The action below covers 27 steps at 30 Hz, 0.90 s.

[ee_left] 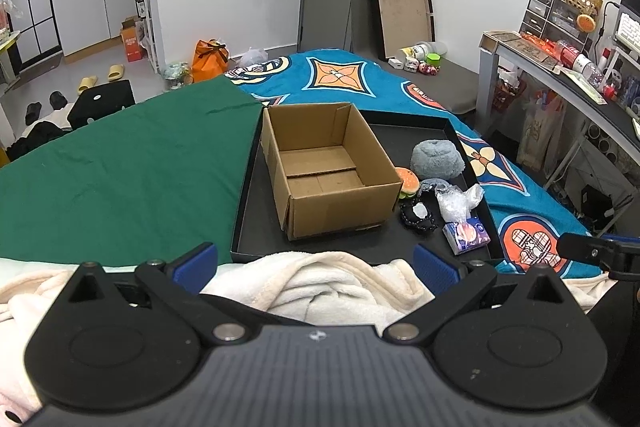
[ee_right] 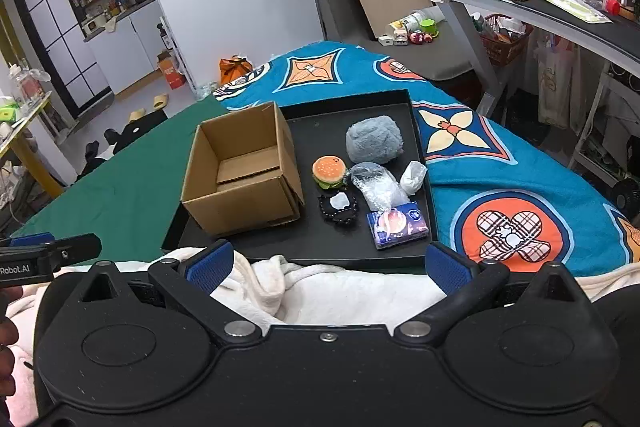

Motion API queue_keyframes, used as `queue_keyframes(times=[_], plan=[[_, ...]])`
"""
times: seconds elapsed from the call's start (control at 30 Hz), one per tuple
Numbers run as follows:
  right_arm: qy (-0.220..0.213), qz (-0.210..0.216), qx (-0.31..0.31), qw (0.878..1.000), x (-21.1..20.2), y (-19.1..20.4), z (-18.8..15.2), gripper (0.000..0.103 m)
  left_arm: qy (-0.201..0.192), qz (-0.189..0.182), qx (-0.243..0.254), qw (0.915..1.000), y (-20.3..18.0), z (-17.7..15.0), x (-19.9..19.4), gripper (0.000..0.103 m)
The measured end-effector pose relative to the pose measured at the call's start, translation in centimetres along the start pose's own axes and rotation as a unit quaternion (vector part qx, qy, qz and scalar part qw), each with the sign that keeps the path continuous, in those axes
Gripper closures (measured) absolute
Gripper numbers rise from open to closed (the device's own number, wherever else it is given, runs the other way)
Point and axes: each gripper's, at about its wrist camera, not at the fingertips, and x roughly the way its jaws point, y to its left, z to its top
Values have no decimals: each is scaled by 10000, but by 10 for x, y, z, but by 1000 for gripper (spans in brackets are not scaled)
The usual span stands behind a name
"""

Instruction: Organize soft objects

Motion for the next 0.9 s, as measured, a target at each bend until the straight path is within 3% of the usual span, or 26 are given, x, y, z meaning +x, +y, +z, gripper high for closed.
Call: queue_keyframes(times=[0.53, 0.9], plan=[[142, -8, 143, 9998, 22, -15, 3, 0, 99, 66, -127, 9998, 2, 8, 19, 0], [186, 204, 419, 9987, 45, -37, 10, 0, 119, 127, -222, 9996, 5, 17, 41, 0]])
